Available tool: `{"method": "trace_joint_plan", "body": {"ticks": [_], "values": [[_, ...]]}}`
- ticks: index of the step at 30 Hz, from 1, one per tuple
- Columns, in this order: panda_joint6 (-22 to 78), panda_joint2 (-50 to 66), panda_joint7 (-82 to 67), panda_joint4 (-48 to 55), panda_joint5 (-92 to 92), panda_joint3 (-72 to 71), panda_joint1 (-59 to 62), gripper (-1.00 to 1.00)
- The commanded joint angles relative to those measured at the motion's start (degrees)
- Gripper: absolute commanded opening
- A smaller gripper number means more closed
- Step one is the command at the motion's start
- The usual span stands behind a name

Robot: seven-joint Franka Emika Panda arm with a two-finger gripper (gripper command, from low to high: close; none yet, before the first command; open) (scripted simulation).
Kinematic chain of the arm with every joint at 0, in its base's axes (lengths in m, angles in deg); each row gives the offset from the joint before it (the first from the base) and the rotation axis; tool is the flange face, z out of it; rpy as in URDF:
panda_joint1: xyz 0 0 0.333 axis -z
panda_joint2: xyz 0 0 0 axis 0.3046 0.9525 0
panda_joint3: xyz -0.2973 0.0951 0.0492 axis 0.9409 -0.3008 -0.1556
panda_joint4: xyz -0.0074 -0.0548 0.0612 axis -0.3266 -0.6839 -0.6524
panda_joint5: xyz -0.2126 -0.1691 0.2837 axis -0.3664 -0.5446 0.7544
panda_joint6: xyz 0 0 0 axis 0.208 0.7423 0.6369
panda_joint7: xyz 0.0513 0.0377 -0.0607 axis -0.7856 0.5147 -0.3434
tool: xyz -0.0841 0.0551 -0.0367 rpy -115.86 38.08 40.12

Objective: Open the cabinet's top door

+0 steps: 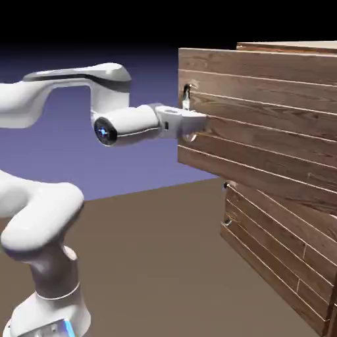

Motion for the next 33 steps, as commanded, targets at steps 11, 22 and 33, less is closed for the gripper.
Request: {"method": "trace_joint_plan", "body": {"ticks": [11,22,33], "values": [[14.85,-8.55,3.85,-8.99,-24.44,22.84,-3.35,-1.0],[30.66,-7.29,3.52,-8.38,-47.64,45.68,-0.13,-1.0],[48.4,5.27,-0.83,2.82,-68.74,68.53,-3.45,-1.0]]}}
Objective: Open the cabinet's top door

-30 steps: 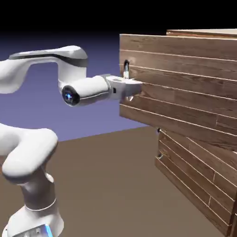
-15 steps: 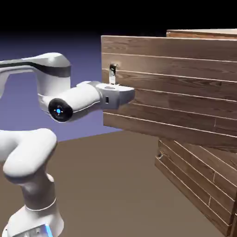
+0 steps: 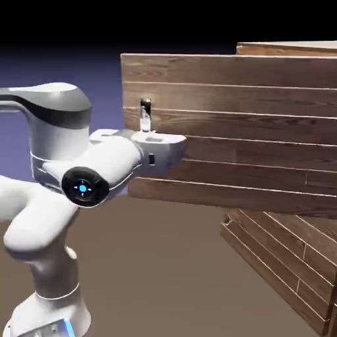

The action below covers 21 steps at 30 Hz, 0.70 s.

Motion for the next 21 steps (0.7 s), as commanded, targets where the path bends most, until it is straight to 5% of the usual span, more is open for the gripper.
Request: {"method": "trace_joint_plan", "body": {"ticks": [1,21], "values": [[1.68,1.49,-0.49,1.64,-1.65,2.07,-1.04,-1.0],[30.9,19.2,-5.36,39.54,-20.17,40.26,-38.72,-1.0]]}}
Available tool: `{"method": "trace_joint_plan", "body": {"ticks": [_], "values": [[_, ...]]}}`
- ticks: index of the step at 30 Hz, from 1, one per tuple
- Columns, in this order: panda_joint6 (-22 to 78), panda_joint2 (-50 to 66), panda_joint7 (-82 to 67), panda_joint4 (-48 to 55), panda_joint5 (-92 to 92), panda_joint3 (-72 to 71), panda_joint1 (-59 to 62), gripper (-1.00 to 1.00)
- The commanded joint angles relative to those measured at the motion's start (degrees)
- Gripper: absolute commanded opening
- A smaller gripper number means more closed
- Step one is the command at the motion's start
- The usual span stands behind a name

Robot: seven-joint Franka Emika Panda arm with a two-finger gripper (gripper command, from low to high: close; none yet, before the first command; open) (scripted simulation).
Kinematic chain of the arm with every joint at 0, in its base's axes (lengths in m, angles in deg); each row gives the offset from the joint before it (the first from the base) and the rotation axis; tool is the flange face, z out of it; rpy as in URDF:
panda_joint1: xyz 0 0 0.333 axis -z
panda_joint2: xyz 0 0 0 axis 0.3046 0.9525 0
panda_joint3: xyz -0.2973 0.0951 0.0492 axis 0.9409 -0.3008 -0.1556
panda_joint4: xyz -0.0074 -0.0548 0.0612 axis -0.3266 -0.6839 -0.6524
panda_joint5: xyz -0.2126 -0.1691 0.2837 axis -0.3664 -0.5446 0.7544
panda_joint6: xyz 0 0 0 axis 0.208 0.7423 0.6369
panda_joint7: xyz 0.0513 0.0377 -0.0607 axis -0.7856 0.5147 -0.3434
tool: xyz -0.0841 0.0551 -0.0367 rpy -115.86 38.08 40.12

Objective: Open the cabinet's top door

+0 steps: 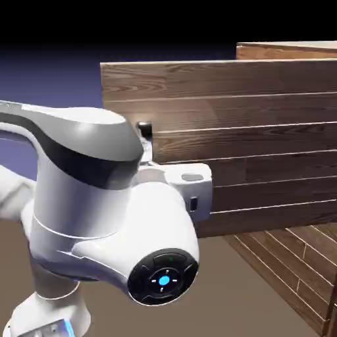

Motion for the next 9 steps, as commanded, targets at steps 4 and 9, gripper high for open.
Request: {"method": "trace_joint_plan", "body": {"ticks": [4,9], "values": [[3.62,-0.99,1.2,6.82,-1.89,5.89,-8.3,-1.0],[8.25,-3.86,3.82,16.03,-4.03,12.16,-18.69,-1.0]]}}
